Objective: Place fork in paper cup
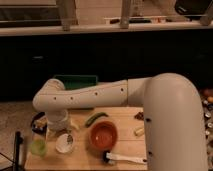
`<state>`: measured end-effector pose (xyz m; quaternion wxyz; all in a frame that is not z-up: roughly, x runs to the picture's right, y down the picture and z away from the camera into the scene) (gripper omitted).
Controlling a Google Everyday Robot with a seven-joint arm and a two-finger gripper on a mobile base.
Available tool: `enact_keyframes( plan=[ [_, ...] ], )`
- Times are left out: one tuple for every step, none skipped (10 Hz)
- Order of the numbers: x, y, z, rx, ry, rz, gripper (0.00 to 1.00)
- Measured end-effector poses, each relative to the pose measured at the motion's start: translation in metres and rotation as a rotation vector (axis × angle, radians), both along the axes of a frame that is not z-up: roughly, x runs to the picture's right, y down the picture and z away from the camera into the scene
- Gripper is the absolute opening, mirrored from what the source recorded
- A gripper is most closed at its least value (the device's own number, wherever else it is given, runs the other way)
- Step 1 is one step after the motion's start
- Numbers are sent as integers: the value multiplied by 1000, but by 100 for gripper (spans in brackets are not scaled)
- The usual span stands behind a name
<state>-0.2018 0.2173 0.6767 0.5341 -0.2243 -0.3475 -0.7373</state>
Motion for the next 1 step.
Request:
enact_keyframes(
  plan=[
    [0,0,0,0,0,0,80]
  ],
)
